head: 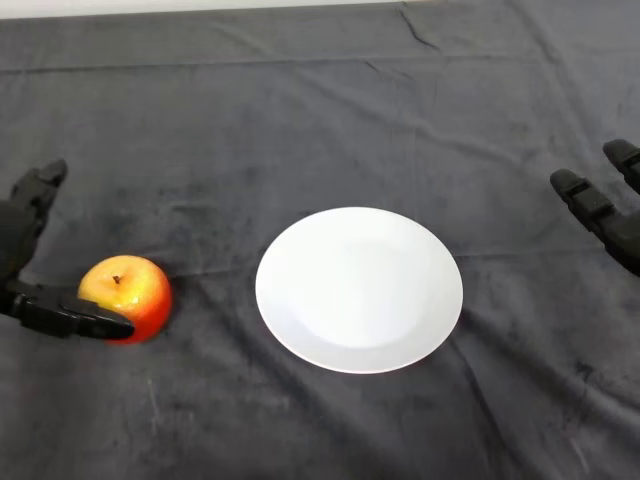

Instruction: Move the apple to the plate

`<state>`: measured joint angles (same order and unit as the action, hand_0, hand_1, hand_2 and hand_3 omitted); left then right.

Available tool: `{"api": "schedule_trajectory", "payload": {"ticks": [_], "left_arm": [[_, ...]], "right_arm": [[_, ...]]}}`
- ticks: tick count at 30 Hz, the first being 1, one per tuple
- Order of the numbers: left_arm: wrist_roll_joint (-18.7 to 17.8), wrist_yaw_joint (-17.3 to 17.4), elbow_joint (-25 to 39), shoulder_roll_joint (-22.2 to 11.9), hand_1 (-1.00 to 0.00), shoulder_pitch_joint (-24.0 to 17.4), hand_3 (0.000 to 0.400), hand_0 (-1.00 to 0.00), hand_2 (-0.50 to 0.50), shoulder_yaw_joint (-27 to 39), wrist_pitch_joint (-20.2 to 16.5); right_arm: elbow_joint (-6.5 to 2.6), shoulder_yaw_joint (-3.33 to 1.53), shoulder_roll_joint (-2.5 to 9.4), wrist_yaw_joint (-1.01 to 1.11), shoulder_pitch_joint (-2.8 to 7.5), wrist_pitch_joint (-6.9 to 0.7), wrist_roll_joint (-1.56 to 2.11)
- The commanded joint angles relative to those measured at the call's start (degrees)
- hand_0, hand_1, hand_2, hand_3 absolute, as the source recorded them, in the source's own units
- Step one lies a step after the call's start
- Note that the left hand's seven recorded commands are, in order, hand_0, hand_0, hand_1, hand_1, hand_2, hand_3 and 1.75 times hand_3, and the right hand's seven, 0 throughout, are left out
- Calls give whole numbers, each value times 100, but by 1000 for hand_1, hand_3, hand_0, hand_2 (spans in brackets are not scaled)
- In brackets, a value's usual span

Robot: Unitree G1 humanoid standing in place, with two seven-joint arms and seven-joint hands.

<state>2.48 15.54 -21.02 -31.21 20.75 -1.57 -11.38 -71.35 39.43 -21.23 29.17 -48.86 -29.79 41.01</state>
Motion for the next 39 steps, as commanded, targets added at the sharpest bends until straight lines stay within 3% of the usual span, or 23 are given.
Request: {"api": "schedule_trajectory", "payload": {"ticks": [1, 8, 9, 10, 11, 19, 25, 29, 39], "left_arm": [[117, 50, -215, 93, 0, 58, 0, 0, 0, -131, 67], [184, 151, -521, 213, 0, 208, 0, 0, 0, -310, 244], [187, 171, -559, 214, -784, 223, 355, -886, -51, -322, 272], [191, 197, -612, 212, -886, 245, 400, -1000, -57, -335, 310], [195, 217, -655, 208, -1000, 262, 400, -1000, 0, -342, 343], [262, 254, -918, 189, -1000, 380, 400, -1000, 0, -376, 564], [324, 201, -858, 171, -1000, 508, 400, -1000, 0, -363, 514], [376, 96, -487, 206, -1000, 523, 400, -1000, 0, -360, 316], [501, -148, 1196, 295, -1000, 288, 400, -1000, 0, -355, -292]], "right_arm": [[238, 111, -106, 20, -103, 0, -44], [244, 110, -105, 17, -101, -2, -42], [244, 110, -105, 17, -101, -2, -41], [245, 110, -105, 16, -101, -2, -41], [245, 109, -105, 16, -101, -2, -40], [245, 109, -106, 15, -102, -4, -37], [243, 109, -107, 14, -102, -5, -35], [243, 108, -107, 14, -102, -6, -34], [251, 106, -103, 11, -98, -6, -32]]}}
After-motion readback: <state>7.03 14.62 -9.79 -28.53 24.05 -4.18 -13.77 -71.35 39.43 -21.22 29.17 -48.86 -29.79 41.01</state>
